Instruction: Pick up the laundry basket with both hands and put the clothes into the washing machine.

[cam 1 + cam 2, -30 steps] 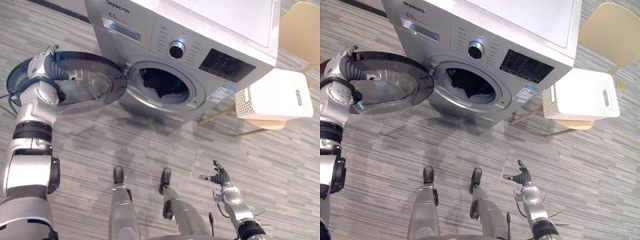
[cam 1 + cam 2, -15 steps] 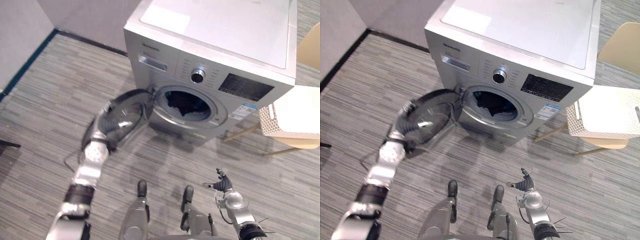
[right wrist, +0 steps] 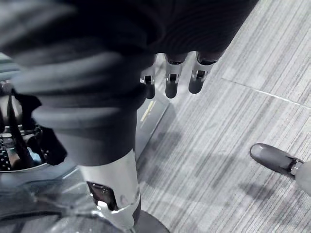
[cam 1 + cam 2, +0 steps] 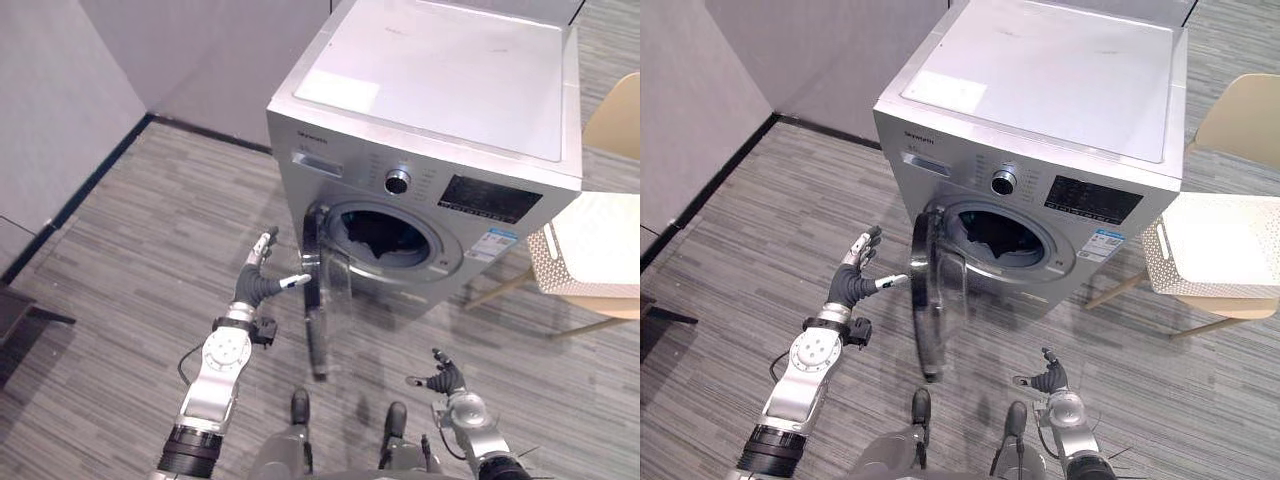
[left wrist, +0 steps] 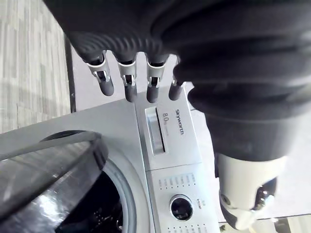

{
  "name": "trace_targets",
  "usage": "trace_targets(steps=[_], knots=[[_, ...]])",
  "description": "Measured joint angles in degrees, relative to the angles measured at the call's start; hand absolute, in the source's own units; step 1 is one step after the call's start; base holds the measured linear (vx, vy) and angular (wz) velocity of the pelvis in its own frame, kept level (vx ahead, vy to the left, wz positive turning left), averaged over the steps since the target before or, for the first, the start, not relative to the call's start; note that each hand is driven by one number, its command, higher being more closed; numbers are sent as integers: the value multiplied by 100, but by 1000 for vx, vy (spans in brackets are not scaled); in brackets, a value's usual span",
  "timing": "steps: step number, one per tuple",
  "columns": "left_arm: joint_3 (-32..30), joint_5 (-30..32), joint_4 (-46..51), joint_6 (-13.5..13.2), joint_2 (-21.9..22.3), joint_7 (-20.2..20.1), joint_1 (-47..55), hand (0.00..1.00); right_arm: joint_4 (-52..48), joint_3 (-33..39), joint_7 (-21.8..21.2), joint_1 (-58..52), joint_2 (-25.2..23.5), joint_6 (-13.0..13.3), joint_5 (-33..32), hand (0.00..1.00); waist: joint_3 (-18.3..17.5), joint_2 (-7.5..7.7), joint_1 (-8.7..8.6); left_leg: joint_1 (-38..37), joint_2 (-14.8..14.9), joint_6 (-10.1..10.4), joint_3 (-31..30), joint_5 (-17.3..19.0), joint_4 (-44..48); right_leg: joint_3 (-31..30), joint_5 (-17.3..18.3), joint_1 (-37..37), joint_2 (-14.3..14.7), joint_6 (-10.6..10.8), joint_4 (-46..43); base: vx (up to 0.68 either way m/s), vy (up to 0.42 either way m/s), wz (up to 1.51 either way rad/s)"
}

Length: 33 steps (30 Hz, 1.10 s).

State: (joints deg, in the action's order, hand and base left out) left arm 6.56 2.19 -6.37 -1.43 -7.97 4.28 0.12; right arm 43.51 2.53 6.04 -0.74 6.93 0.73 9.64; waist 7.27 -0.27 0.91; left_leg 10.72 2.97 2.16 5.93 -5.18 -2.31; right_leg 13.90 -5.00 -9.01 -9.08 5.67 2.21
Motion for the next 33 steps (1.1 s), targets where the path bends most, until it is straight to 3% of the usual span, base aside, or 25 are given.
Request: trace_targets(steps=[6,9,13,17,18,19,22,28,33], knots=[[-188,200,-577,185,379,714,-62,0,-335,216,165,-202,-184,-6,-4,0,6,6,-48,19,129,65,523,40,-86,-493,-122,-333,160,-44,95,37,-26,-47],[-211,223,-1085,255,346,831,-364,0,-471,278,244,-297,-193,-8,-6,0,13,8,-133,66,217,90,694,57,-72,-633,-151,-474,252,-45,81,53,-43,-32],[71,327,-2259,374,64,725,-1380,0,-513,421,279,-166,-146,-53,-6,0,95,-10,-326,266,277,99,938,60,-72,-926,-205,-871,322,-80,39,38,-33,-39],[407,333,-3348,461,-512,614,-3599,0,-768,410,335,-79,-23,-117,-25,0,487,44,-560,539,294,93,1236,52,-38,-1266,-316,-1373,300,-82,-107,6,1,-37],[442,323,-3583,632,-661,662,-3974,0,-881,414,393,-104,-18,-118,-55,0,591,54,-629,563,292,95,1310,53,-23,-1325,-338,-1429,296,-76,-117,1,7,-34],[468,314,-3797,635,-924,696,-4376,0,-1020,390,408,-120,-20,-118,-72,0,694,87,-653,630,290,95,1410,57,12,-1423,-357,-1549,297,-66,-151,-11,15,-31],[642,186,-4143,754,-1270,718,-5351,0,-1479,170,527,-200,-49,-107,-128,0,809,196,-634,971,302,94,1533,59,121,-1570,-459,-1931,305,-72,-189,-21,4,-19],[869,76,-4283,801,-1536,799,-5971,0,-2364,-12,698,-309,-202,168,-307,0,1070,498,-497,1486,367,69,1790,241,608,-1831,-633,-2337,288,-73,-88,-82,4,-16],[778,73,-4282,801,-1574,1106,-6051,0,-2476,-15,818,-632,-182,285,-364,0,1074,507,-500,1763,508,71,1751,280,912,-1566,-661,-2456,282,-113,-91,-51,-18,0]])
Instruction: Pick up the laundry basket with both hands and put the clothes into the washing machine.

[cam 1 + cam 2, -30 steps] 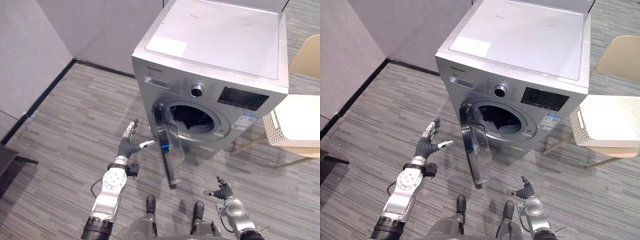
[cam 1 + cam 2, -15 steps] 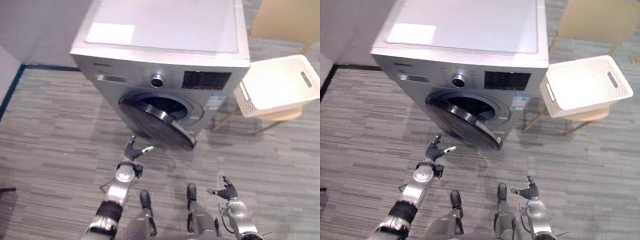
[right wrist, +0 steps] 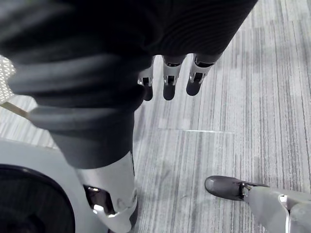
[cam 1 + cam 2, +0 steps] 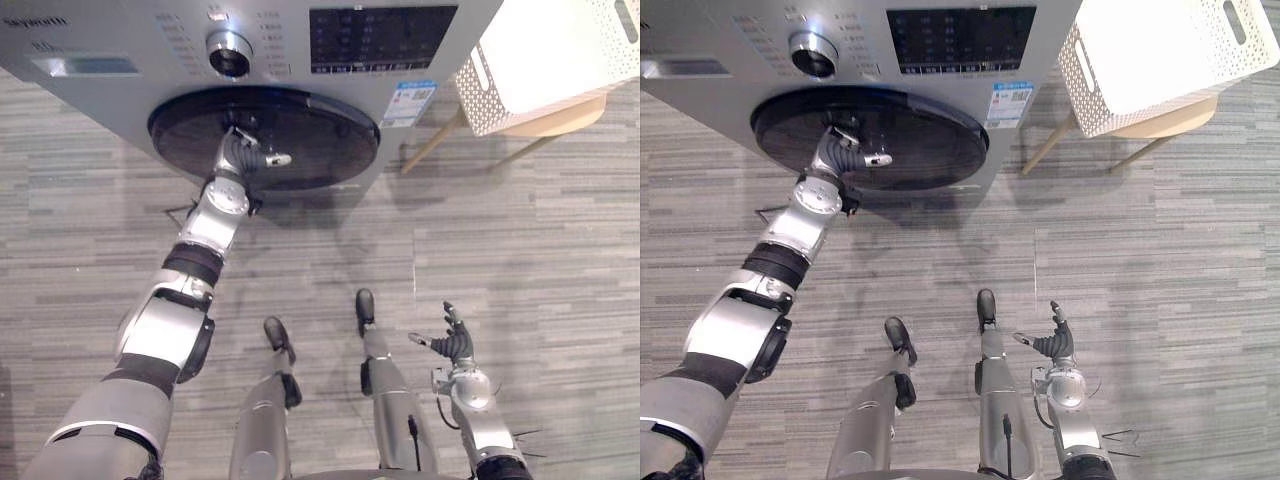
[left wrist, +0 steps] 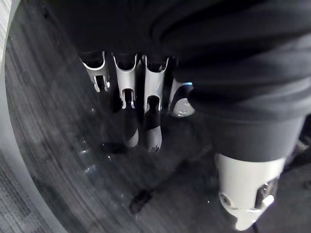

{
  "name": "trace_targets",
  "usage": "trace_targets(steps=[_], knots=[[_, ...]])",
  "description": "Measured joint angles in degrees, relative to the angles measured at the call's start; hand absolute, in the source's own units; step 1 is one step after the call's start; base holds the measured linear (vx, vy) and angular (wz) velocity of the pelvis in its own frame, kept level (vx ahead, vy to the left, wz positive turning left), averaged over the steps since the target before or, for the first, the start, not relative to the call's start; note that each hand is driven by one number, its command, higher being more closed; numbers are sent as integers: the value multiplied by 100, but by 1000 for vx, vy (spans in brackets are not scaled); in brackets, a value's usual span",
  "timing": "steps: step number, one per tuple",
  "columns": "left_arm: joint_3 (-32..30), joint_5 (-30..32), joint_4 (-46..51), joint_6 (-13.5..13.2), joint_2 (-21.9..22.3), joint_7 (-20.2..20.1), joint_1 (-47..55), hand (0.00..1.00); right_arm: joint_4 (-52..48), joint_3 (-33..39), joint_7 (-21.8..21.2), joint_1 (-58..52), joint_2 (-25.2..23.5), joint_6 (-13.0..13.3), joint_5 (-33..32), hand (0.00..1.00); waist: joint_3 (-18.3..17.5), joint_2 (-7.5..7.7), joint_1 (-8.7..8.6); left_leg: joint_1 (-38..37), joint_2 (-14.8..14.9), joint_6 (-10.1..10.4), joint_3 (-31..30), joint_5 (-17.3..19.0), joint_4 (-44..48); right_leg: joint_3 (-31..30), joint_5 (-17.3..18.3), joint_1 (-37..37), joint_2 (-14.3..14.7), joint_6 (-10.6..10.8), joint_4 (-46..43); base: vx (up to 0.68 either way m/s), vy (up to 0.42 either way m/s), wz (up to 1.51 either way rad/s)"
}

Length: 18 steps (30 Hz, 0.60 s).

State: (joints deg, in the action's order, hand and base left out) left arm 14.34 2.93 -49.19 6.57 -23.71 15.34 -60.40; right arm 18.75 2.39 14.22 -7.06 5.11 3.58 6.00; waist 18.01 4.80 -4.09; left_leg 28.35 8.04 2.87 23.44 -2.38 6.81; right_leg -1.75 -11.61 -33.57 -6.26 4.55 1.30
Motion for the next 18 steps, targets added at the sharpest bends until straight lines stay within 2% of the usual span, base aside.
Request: trace_targets(steps=[4,7,10,11,12,13,16,18], knots=[[-291,0,323,-29,49,112,124,0,1,4,37,-67,-2,5,-100,0,2,3,-11,123,82,15,-187,26,165,308,-23,17,7,-7,-71,-16,-30,17],[-599,-8,1512,-346,92,260,914,0,19,3,37,-75,-27,3,-104,0,3,-2,2,10,99,2,-421,15,188,552,11,270,6,-50,-131,27,-33,33],[-705,-130,2511,-661,499,250,2236,0,72,3,33,-92,-38,-17,-98,0,-9,-15,143,-471,85,38,-621,64,109,807,229,838,-4,-83,-190,79,-4,36],[-745,-255,2802,-721,804,213,2870,0,93,6,18,-112,-38,-49,-82,0,-16,-18,238,-691,75,54,-670,89,38,841,348,1043,-5,-74,-241,100,-2,23],[-780,-323,2895,-723,998,200,3318,0,163,10,7,-112,-38,-72,-75,0,-43,-26,329,-844,59,66,-713,96,-52,898,415,1175,-8,-85,-262,118,-9,38],[-778,-342,2861,-714,1276,108,4107,0,395,22,-39,-93,-40,-149,-32,0,-274,-73,377,-918,4,76,-830,63,-189,1000,517,1246,-17,-66,-303,102,-7,37],[-817,-373,2352,-697,1500,-159,5140,0,936,301,-84,64,-128,-246,41,0,-488,-174,399,-1214,-53,103,-996,20,-326,1205,650,1593,-48,-44,-295,145,3,38],[-999,-454,1841,-681,1648,-449,5709,0,1299,564,-153,79,-95,-291,84,0,-656,-314,484,-1554,-109,103,-1136,20,-471,1373,754,1992,-46,-20,-249,135,4,41]])
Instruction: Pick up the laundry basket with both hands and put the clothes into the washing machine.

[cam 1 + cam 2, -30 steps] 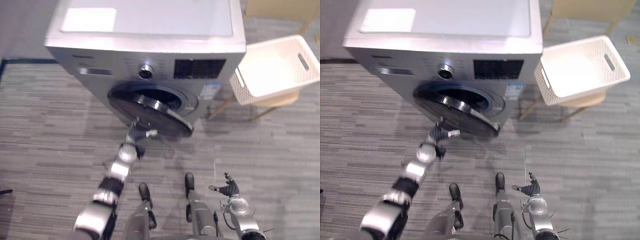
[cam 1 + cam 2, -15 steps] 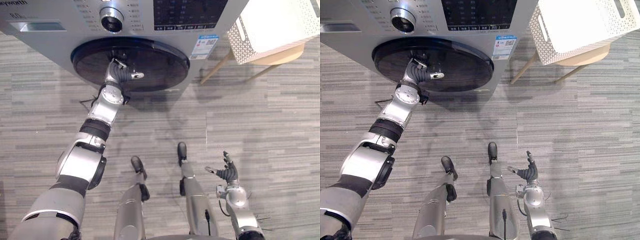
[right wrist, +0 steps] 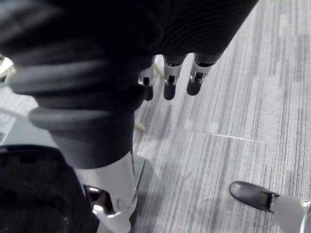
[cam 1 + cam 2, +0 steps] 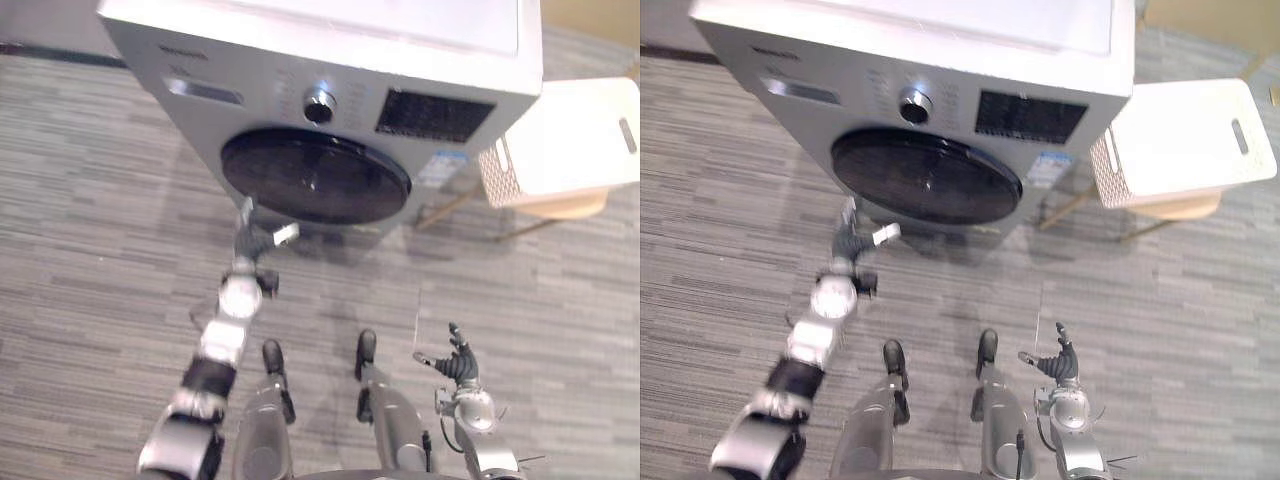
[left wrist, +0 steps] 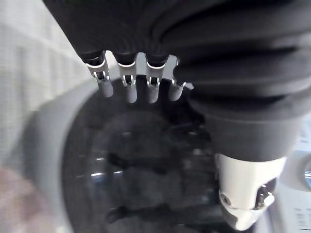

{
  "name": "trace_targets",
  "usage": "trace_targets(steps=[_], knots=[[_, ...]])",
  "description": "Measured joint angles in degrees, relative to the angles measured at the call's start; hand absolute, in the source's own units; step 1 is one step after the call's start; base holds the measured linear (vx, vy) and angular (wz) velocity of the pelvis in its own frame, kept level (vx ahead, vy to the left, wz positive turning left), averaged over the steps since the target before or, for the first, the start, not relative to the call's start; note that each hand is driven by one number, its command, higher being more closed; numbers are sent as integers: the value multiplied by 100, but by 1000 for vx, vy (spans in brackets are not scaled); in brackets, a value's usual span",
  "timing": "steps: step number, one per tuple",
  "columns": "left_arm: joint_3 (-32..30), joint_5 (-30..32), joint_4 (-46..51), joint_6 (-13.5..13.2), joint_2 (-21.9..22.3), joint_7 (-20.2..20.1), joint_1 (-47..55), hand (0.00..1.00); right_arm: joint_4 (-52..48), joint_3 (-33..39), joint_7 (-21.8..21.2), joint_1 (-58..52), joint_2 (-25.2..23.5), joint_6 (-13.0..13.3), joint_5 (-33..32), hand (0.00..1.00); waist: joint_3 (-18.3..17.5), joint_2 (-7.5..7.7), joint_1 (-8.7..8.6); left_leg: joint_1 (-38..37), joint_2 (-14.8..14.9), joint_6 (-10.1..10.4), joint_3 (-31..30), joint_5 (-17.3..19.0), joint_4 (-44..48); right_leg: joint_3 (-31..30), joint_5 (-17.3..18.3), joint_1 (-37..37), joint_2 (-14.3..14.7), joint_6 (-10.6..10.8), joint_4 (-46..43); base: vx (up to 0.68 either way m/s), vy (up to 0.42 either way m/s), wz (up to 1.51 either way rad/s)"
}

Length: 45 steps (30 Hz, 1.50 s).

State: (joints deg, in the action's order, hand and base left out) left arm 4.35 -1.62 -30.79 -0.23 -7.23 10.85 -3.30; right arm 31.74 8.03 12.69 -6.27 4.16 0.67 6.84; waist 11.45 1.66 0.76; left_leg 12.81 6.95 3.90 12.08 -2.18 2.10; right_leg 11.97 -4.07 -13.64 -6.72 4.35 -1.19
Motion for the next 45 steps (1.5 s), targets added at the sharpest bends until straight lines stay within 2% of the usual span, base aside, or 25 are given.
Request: trace_targets(steps=[4,10,12,13,15,17,18,21,23,24,25,27,28,29,31,33,34,37,38,39,41,42,43,44,45], knots=[[-705,10,-1174,-2,37,-277,508,0,710,122,-63,157,81,-2,-6,0,-335,-192,37,-376,-72,18,-331,-14,-145,353,56,611,-26,53,216,71,16,42],[-1539,10,-2109,66,126,-340,967,0,1470,189,-171,186,62,-1,-72,0,-609,-198,172,-671,-129,41,-812,-29,-210,881,205,1209,-48,101,283,-2,9,46],[-1650,9,-2109,106,246,-333,1078,0,1647,248,-173,178,49,-5,-90,0,-610,-192,178,-540,-186,17,-1057,-73,-208,1347,362,1352,-166,124,180,-79,24,91],[-1652,8,-2108,107,276,-332,1088,0,1650,285,-171,175,41,-4,-123,0,-626,-189,169,-463,-165,-79,-889,-7,-169,1499,391,1361,-214,137,136,-90,52,114],[-1654,3,-2098,104,394,-330,1057,0,1655,393,-166,198,53,-1,-223,0,-654,-104,158,-271,17,-350,278,165,-8,1996,458,1353,-450,241,101,-2,95,123],[-1733,2,-2098,99,415,-319,1108,0,1713,443,-167,260,124,-5,-231,0,-684,-196,174,-147,208,-272,953,-61,221,2286,511,1435,-554,350,-77,79,155,100],[-1784,0,-2099,99,400,-316,1126,0,1740,436,-169,279,96,-5,-231,0,-670,-160,185,-153,175,-285,910,-90,271,2301,522,1455,-598,366,-80,75,173,63],[-1844,5,-2107,94,259,-315,1240,0,1753,314,-173,535,-52,-5,-219,0,-641,15,318,-89,-36,-341,842,231,534,2252,613,1549,-792,496,-77,87,133,20],[-1849,3,-2102,90,275,-314,1266,0,1842,310,-177,673,-41,-7,-208,0,-615,70,350,76,-133,-389,804,638,1044,2241,761,1572,-983,633,-221,135,175,26],[-1853,2,-2097,87,267,-317,1363,0,1869,262,-177,747,-45,-42,-192,0,-587,119,330,265,-185,-460,666,1015,1647,2245,1008,1552,-1200,645,-659,165,194,36],[-1853,2,-2097,93,260,-314,1389,0,1870,248,-177,746,-49,-59,-187,0,-601,75,331,309,-209,-471,615,1196,1845,2252,1087,1585,-1321,614,-946,236,216,49],[-1832,-1,-2081,94,317,-307,1444,0,1872,123,-183,690,-6,-123,-183,0,-573,18,328,311,-226,-574,338,1548,2177,1859,999,1122,-1670,33,-2540,236,178,55],[-1820,-1,-2025,90,313,-300,1471,0,1870,7,-179,674,-48,-124,-179,0,-536,-86,315,115,-262,-634,128,1595,2163,1089,578,631,-1718,-339,-3649,307,199,74],[-1776,-9,-1993,96,295,-291,1439,0,1867,-66,-191,667,-125,-120,-175,0,-450,-83,278,14,-276,-725,-81,1682,2143,609,881,370,-1558,-56,-4218,400,143,108],[-1778,-61,-1703,88,263,-177,1331,0,1800,-118,-277,657,-291,-113,-175,0,-375,157,306,-355,-454,-766,-600,1714,1852,-83,1760,-219,-729,-116,-4592,389,6,121],[-1782,-129,-1620,83,379,-155,1141,0,1471,-107,-278,551,-277,-111,-181,0,-350,124,259,-598,-622,-742,-1091,1697,1645,-447,1953,-679,-171,-80,-4165,381,-50,156],[-1779,-185,-1569,72,504,-94,1041,0,1272,-105,-277,495,-259,-110,-187,0,-330,109,153,-748,-759,-721,-1416,1693,1598,-795,1920,-963,56,-41,-3757,391,-89,188],[-1745,-239,-1571,2,662,-51,834,0,1099,-98,-274,436,-235,-119,-207,0,-305,75,34,-1028,-981,-567,-2209,1844,1656,-1646,1619,-1241,263,68,-2889,486,-218,196],[-1720,-238,-1520,-42,669,-55,813,0,972,-108,-274,372,-246,-123,-207,0,-358,166,1,-1106,-1045,-443,-2511,2016,1729,-1864,1201,-1230,220,59,-2470,463,-309,207],[-1729,-239,-1497,-84,691,-61,791,0,915,-113,-276,288,-233,-115,-208,0,-338,151,4,-1222,-1024,-314,-2805,2290,1860,-1654,760,-1229,99,-76,-2758,456,-366,184],[-1764,-253,-1475,-97,792,-68,896,0,890,-133,-284,378,-130,-112,-206,0,-442,-177,161,-1197,-610,-228,-2859,2321,2098,-1180,1098,-1132,263,-281,-2895,484,-383,105],[-1839,-253,-1476,-95,852,-71,941,0,880,-144,-285,463,-126,-111,-205,0,-429,-349,161,-976,-328,-17,-2565,2198,2577,-904,1171,-885,405,-412,-2738,409,-309,78],[-1895,-253,-1478,-87,889,-71,964,0,872,-144,-285,477,-142,-111,-205,0,-431,-424,165,-846,-176,128,-2332,2101,2936,-776,1187,-720,488,-484,-2613,373,-311,63],[-2013,-247,-1477,-76,922,-77,1011,0,872,-168,-287,459,-174,-116,-208,0,-390,-384,187,-521,217,175,-1700,1889,3727,-622,1183,-318,670,-624,-2310,345,-280,34],[-2018,-247,-1474,-64,899,-80,1021,0,874,-222,-286,460,-243,-116,-208,0,-400,-421,205,-415,523,185,-1142,1922,4139,-528,1140,21,771,-698,-2047,372,-312,34]])
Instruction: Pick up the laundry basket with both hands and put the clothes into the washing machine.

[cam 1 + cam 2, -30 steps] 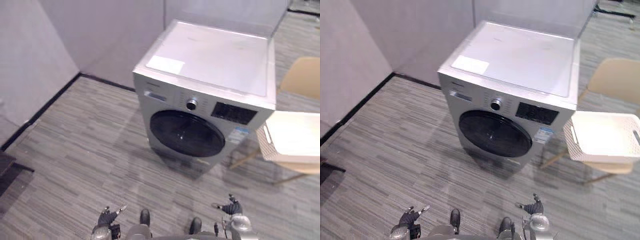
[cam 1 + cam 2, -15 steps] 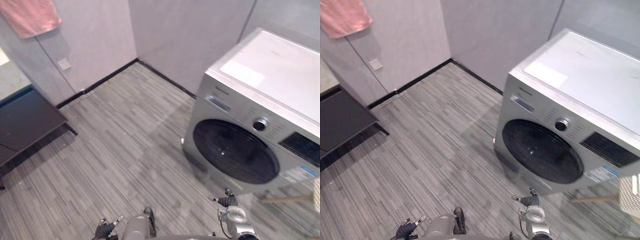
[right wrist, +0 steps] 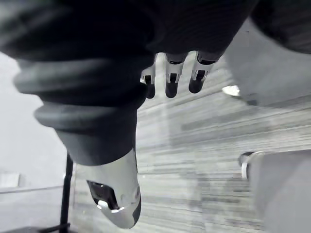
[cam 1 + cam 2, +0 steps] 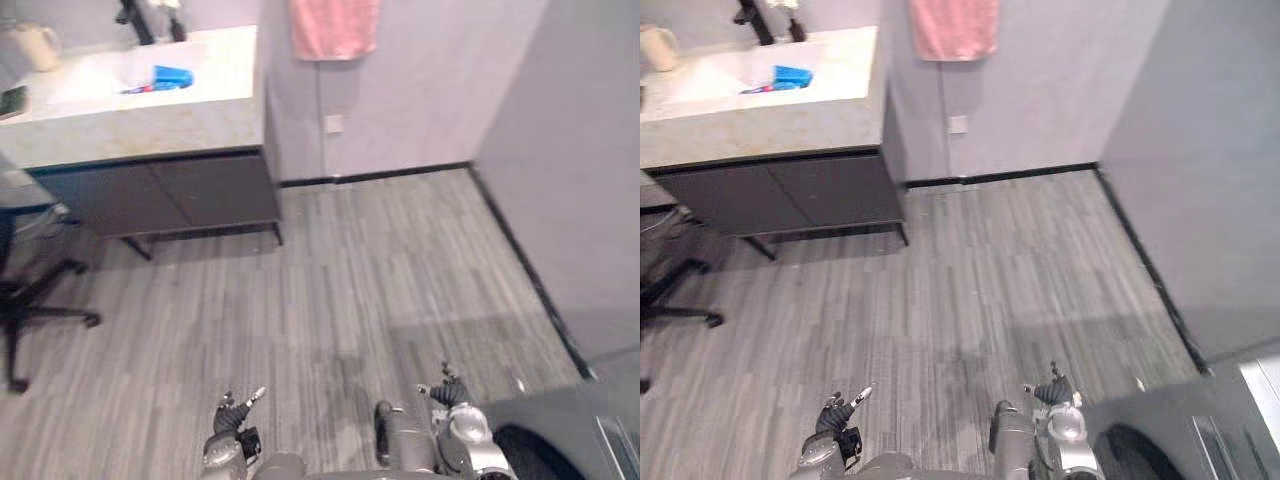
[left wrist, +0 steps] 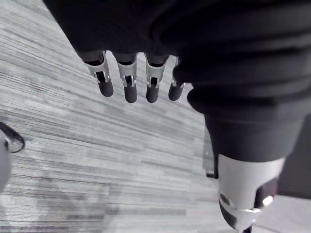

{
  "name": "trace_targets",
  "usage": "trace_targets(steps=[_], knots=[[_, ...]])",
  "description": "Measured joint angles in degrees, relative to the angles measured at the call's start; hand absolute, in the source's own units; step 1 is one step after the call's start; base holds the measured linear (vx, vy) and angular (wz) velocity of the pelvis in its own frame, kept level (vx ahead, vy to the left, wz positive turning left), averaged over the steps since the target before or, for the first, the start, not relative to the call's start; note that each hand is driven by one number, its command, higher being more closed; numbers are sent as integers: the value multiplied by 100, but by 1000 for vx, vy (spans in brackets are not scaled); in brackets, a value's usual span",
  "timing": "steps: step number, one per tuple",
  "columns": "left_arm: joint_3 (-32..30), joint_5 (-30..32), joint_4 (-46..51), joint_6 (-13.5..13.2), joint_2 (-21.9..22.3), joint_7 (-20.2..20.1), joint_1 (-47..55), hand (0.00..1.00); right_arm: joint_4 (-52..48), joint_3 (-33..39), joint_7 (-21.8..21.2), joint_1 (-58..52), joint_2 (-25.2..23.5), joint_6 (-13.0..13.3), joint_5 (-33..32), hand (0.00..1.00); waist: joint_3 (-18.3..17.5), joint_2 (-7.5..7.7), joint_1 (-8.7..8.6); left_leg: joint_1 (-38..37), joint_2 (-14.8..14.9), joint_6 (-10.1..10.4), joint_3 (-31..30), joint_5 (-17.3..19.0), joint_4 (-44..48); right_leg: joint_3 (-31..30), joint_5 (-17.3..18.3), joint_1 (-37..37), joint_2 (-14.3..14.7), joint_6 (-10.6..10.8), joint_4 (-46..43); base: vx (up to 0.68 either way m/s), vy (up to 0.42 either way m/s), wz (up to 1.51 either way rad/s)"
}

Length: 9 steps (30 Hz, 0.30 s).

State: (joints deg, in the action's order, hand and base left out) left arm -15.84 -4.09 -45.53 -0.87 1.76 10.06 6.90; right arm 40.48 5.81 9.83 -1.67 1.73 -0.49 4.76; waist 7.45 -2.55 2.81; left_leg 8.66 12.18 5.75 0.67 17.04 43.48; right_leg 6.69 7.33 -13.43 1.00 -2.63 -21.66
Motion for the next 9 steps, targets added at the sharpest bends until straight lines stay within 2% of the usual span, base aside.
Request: trace_targets(steps=[1,2,3,5,6,7,9], knots=[[65,5,4,11,-40,-8,-26,0,5,1,5,-2,-94,3,-9,0,-16,171,-7,87,262,-27,753,25,133,139,-60,428,20,-93,404,285,-237,23],[73,7,8,10,-41,-11,-30,0,5,10,4,7,-105,3,-11,0,-19,179,-18,101,291,-33,886,29,86,164,-75,492,16,-95,480,239,-213,36],[94,20,9,13,-14,-13,-111,0,12,60,4,9,-114,6,-12,0,-19,231,-38,116,354,-33,1269,29,-325,251,-109,712,9,-102,696,197,-150,36],[234,36,6,19,-9,-22,-266,0,134,189,6,16,-69,3,-14,0,-38,213,-37,114,280,-10,1425,-36,-1256,365,-131,839,15,-80,858,143,-66,31],[257,76,-7,25,-4,-51,-359,0,271,290,5,11,-18,1,-14,0,-82,126,-46,38,151,21,1347,-421,-2203,412,-166,904,71,-22,980,109,45,6],[249,172,-14,23,-22,-104,-366,0,408,352,2,15,-5,-6,-13,0,-106,82,-34,-62,65,-86,1269,-975,-2532,369,-176,950,107,-6,1043,114,72,-4],[234,267,-124,27,-120,-128,-380,0,545,405,3,-69,-58,-19,-10,0,-157,199,-40,-370,-124,-122,1312,-1137,-2966,279,-241,1107,-34,101,1199,107,68,-5]])
